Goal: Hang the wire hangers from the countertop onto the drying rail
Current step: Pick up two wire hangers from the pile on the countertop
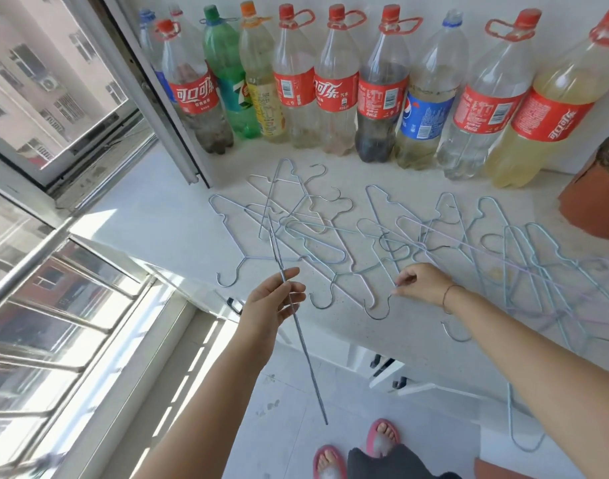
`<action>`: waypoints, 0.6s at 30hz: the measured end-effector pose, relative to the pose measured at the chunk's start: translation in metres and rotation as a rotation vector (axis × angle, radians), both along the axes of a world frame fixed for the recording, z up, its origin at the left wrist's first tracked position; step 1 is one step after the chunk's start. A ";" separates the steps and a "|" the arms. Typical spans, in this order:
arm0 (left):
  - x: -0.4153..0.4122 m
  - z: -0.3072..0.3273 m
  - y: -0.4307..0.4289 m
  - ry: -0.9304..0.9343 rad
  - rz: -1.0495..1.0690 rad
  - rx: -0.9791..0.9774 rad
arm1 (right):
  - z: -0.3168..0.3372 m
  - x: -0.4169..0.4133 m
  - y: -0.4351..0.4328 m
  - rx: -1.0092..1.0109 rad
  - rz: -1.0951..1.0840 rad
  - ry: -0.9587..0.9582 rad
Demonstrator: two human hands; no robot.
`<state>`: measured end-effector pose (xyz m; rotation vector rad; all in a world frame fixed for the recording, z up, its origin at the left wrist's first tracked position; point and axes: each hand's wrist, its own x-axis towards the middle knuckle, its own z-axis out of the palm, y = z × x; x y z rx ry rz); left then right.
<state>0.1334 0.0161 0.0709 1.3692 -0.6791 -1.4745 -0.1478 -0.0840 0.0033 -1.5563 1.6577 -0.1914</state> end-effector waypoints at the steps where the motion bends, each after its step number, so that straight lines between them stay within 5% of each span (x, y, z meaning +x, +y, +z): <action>1: 0.002 0.001 0.003 0.002 -0.004 -0.002 | 0.004 0.001 0.002 0.005 -0.038 -0.085; 11: 0.022 0.011 0.027 -0.002 -0.033 -0.058 | 0.068 0.037 0.032 0.113 -0.246 -0.789; 18: 0.040 0.035 0.064 -0.025 0.090 -0.101 | 0.113 0.086 0.060 0.208 -0.152 -1.051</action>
